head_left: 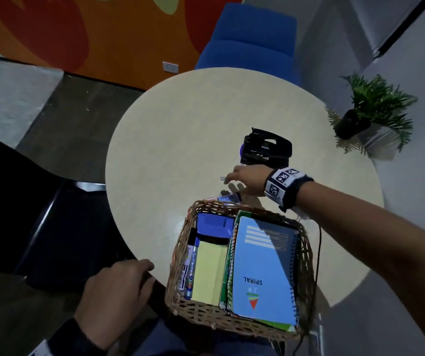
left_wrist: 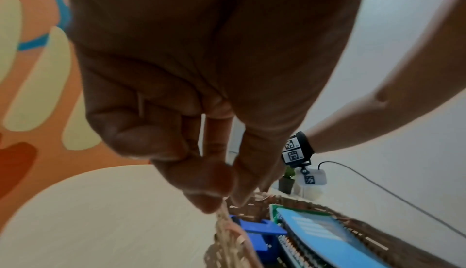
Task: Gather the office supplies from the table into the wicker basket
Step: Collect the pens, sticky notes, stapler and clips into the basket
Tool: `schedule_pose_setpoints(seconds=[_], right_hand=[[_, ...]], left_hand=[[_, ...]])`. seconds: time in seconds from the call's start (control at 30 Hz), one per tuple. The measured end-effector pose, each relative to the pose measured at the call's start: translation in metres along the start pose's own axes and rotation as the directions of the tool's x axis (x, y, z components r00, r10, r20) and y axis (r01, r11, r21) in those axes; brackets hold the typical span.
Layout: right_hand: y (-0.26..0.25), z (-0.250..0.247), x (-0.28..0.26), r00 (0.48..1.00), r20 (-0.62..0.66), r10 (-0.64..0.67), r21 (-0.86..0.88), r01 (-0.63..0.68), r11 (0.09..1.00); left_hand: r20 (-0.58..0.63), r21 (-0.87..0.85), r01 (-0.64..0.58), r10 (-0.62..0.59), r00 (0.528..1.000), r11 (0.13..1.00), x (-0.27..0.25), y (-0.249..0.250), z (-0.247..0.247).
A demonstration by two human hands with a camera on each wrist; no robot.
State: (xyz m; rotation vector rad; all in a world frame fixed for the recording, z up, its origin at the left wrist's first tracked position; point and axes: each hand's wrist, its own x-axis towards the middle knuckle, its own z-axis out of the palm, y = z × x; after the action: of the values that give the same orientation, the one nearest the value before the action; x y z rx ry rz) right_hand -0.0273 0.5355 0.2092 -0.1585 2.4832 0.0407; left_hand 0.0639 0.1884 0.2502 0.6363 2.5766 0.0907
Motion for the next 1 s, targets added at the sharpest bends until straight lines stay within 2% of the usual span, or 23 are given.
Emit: schedule_pose_setpoints(seconds=[0.07, 0.13, 0.3, 0.47, 0.57, 0.67, 0.77, 0.87, 0.93, 1.0], right_hand=[[0.002, 0.008, 0.015, 0.985, 0.159, -0.073, -0.125, 0.093, 0.988], [-0.001, 0.016, 0.023, 0.965, 0.221, -0.139, -0.192, 0.183, 0.964], [-0.010, 0.028, 0.036, 0.949, 0.142, -0.281, -0.147, 0.300, 0.942], [-0.013, 0.030, 0.040, 0.909, 0.151, -0.389, -0.281, 0.417, 0.864], [-0.011, 0.027, 0.038, 0.912, 0.104, -0.396, -0.303, 0.409, 0.861], [-0.005, 0.017, 0.030, 0.935, 0.037, -0.352, -0.305, 0.346, 0.887], [0.005, -0.005, 0.005, 0.952, -0.136, -0.275, -0.248, 0.236, 0.940], [-0.006, -0.015, -0.032, 0.919, -0.296, -0.261, -0.130, 0.232, 0.964], [-0.033, 0.001, -0.054, 0.881, -0.332, -0.338, -0.122, 0.316, 0.941], [-0.066, 0.034, -0.062, 0.837, -0.336, -0.431, -0.197, 0.385, 0.901]], left_hand=[[-0.003, -0.005, 0.044, -0.044, 0.999, 0.999, -0.003, -0.004, 0.003], [-0.009, -0.031, 0.083, -0.084, 0.996, 0.996, -0.008, -0.007, 0.006], [0.020, -0.095, 0.146, -0.145, 0.989, 0.985, -0.016, -0.009, 0.016], [0.031, -0.097, 0.156, -0.154, 0.988, 0.983, -0.016, -0.006, 0.016], [0.024, -0.104, 0.163, -0.162, 0.987, 0.981, -0.015, -0.004, 0.012], [0.029, -0.120, 0.180, -0.178, 0.984, 0.976, -0.014, -0.005, 0.008], [0.035, -0.149, 0.193, -0.190, 0.981, 0.970, -0.013, -0.007, 0.007], [0.031, -0.207, 0.211, -0.209, 0.977, 0.955, -0.012, -0.012, 0.009], [0.030, -0.236, 0.211, -0.210, 0.977, 0.949, -0.009, -0.015, 0.012], [0.028, -0.254, 0.188, -0.187, 0.982, 0.949, -0.005, -0.017, 0.014]])
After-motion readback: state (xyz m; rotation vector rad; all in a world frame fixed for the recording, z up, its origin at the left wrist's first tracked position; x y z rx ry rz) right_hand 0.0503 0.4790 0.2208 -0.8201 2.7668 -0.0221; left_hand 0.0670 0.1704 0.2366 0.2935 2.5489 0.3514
